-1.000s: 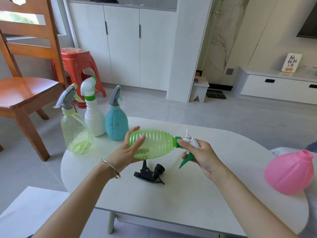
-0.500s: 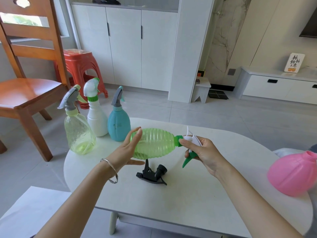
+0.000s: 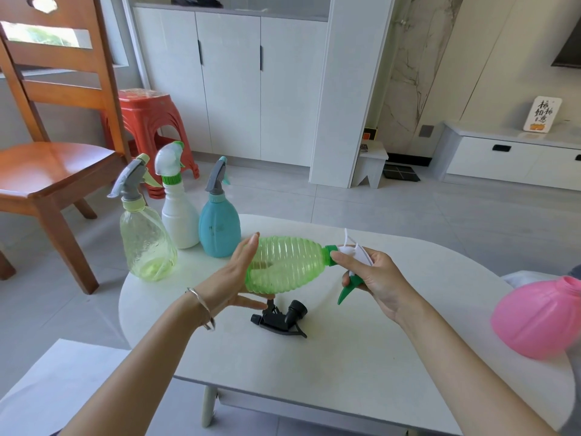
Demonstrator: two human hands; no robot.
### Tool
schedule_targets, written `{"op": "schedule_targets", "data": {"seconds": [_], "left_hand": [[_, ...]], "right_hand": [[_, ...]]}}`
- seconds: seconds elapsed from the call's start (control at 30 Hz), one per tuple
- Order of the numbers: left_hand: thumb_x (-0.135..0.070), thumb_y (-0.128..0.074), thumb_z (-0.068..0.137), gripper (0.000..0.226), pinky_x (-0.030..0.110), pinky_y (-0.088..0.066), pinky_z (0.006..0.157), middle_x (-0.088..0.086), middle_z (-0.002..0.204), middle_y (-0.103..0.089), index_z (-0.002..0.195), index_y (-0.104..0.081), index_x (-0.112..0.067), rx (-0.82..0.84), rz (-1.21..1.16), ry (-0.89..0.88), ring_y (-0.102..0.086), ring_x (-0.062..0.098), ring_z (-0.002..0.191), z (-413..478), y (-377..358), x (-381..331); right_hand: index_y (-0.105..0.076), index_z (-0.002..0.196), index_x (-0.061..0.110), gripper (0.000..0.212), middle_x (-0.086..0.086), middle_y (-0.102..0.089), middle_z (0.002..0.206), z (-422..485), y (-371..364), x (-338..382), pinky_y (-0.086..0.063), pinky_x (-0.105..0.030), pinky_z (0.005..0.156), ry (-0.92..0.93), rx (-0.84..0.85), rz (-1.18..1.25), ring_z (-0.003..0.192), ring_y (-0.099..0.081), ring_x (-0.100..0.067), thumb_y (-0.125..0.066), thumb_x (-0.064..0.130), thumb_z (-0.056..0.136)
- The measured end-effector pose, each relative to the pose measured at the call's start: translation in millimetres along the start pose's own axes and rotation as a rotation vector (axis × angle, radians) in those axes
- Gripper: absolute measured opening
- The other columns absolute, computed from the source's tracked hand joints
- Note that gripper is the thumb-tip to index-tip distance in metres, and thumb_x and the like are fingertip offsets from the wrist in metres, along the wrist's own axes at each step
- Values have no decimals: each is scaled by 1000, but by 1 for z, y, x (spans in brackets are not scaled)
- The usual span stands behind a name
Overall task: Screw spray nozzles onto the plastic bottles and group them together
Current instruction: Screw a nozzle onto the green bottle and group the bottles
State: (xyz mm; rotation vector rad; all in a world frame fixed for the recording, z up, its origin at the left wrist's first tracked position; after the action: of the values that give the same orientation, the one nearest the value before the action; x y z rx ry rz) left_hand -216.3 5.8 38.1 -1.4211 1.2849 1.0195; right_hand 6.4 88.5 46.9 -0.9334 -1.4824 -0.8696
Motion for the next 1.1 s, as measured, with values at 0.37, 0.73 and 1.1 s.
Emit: {"op": "schedule_targets", "data": {"seconds": [0.37,0.73,1.1], "left_hand": [[-78,-60,57,105,38,-59,70,8,136,-53,145,-26,-31,61,-46,132,-69,26,99,0,2,5],[-78,-69,42,106,38,-53,87,-5,122,-56,134,-35,-36,-317,185,-89,-61,13,107,-1,1,11],[-63,-65,68,58,27,-42,86,-13,105,-55,114,-40,-37,-387,407,-343,-59,10,101,-9,2,5]], "right_hand": [[-71,88,19,31,11,-63,64,-1,-3,7,-51,-17,58,57,26,-10,50,-54,-11,-80,33,62],[-70,90,14,26,13,-63,55,-1,-10,11,-50,-13,57,35,-27,-12,46,-52,-8,-77,29,70],[-71,87,17,39,12,-63,56,-1,-15,12,-51,-14,57,-3,-1,45,47,-53,-10,-79,38,55]]}}
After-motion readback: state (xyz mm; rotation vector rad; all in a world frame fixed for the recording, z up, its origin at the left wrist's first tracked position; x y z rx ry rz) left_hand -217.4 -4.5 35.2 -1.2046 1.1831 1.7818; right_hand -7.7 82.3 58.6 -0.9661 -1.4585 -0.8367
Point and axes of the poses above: each hand's wrist, its own z-axis towards the middle knuckle, its own y-axis out of the back of the hand, x = y × z, the point moved 2 cm from there along z, towards the middle knuckle
